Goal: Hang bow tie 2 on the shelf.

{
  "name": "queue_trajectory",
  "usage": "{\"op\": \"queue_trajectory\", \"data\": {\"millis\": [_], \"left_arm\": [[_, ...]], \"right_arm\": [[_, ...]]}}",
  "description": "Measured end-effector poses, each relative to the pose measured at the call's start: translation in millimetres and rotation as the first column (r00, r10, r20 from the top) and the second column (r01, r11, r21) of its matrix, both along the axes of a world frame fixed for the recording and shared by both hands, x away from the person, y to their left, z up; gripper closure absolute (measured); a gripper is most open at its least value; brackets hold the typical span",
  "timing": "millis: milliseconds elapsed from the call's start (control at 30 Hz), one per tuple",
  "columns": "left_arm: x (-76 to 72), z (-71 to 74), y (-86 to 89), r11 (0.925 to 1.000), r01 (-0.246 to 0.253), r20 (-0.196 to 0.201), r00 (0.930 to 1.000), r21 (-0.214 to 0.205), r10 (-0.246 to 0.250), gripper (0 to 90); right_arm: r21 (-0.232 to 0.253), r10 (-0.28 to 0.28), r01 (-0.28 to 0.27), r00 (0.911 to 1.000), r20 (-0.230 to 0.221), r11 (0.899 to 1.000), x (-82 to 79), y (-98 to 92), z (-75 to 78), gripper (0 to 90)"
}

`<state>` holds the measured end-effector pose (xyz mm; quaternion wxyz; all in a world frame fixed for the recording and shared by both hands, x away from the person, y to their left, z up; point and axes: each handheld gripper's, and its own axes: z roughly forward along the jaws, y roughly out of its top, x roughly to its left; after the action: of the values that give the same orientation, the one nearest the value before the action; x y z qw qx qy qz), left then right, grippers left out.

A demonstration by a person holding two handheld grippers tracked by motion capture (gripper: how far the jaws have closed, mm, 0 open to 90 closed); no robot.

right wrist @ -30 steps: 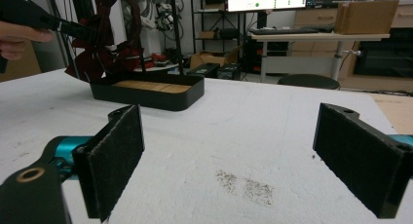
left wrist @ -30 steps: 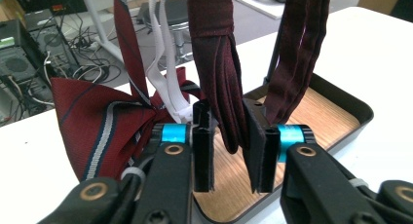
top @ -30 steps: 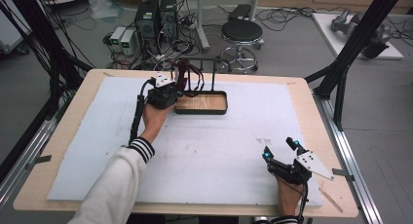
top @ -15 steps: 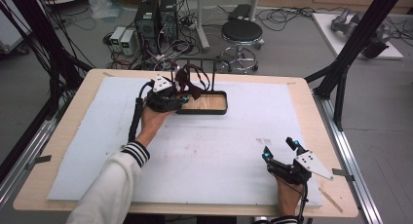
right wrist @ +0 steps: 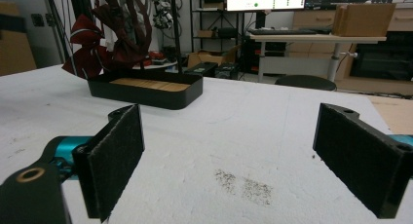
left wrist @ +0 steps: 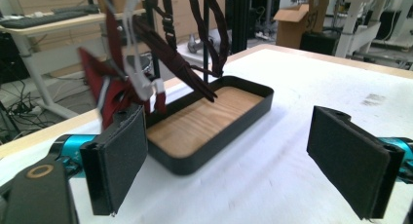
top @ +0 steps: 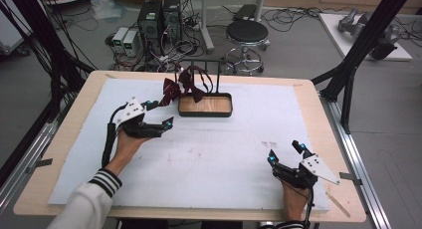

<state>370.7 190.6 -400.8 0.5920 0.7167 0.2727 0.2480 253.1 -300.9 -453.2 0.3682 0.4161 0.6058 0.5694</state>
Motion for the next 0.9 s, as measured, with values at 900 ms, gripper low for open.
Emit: {"op": "queue_trajectory", "data": {"millis": [900], "left_arm": [[-97.0,-49.6,93.3,0.9888,-0.086,0.058,0.9940,-0.122,0.093,14.9]], "right_arm": [[0.001,-0.016,0.016,0.9998,-0.007,1.000,0.2,0.3,0.2,10.5]]}}
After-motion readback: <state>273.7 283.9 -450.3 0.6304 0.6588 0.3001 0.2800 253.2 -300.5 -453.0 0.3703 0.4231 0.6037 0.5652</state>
